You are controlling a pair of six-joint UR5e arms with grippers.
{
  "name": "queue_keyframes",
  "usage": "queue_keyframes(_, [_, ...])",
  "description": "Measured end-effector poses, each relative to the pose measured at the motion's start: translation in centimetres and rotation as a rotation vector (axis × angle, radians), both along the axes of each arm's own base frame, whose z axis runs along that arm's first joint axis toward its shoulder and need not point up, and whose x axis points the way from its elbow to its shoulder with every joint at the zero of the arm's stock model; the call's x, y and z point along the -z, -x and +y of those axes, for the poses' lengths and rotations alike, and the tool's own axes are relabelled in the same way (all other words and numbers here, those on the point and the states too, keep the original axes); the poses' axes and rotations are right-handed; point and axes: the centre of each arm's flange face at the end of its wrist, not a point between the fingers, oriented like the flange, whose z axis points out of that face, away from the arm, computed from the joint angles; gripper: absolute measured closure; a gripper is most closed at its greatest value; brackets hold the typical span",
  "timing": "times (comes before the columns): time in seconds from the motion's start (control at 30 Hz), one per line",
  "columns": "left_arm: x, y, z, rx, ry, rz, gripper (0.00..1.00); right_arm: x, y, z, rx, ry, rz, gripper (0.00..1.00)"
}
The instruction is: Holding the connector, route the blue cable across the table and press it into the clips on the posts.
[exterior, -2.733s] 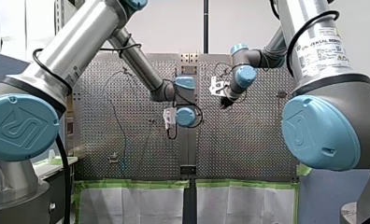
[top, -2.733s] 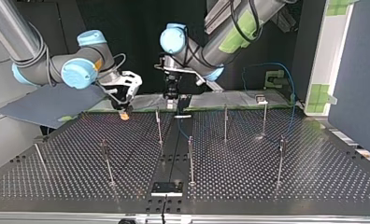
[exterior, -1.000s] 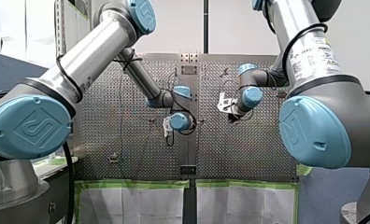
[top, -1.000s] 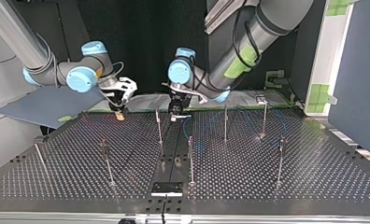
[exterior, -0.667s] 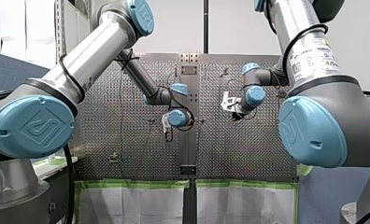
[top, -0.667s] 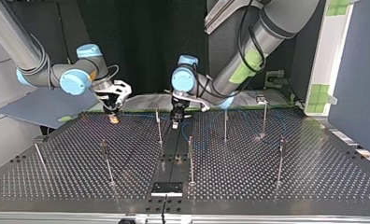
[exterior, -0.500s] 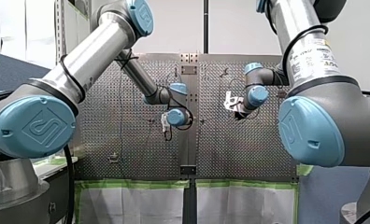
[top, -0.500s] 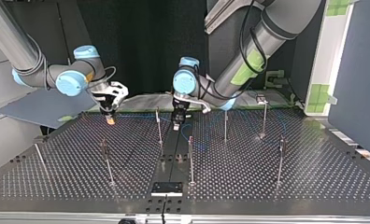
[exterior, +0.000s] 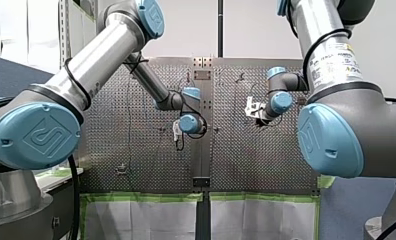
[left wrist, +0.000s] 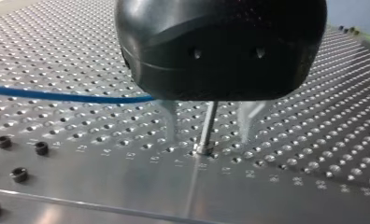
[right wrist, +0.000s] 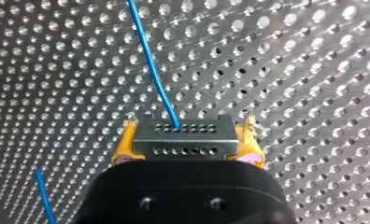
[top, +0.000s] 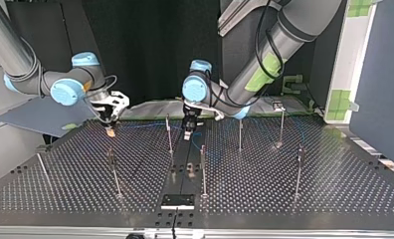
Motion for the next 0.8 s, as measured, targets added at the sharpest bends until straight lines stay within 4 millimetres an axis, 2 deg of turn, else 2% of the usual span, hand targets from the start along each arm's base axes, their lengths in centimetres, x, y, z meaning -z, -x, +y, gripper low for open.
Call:
queue_keyframes(0.13, [0.3, 0.6, -0.1, -0.007, -0.032, 0.026, 0.00, 0.3, -0.1, -0.5, -0.015, 0.011, -0.009, 1.00])
queue_keyframes(0.33, [0.4, 2.1, -0.9, -0.019, -0.080, 0.058, 0.00, 1.9, -0.4, -1.2, -0.033, 0.006, -0.004, 1.00])
queue_keyframes(0.6, [-1.5, 5.3, -3.1, -0.021, -0.091, 0.079, 0.00, 1.3, -1.1, -1.9, -0.085, 0.038, -0.023, 1.00])
queue_keyframes(0.8, [-1.6, 7.7, -4.6, -0.021, -0.117, 0.107, 0.00, 1.0, -1.4, -2.0, -0.123, 0.049, -0.038, 1.00])
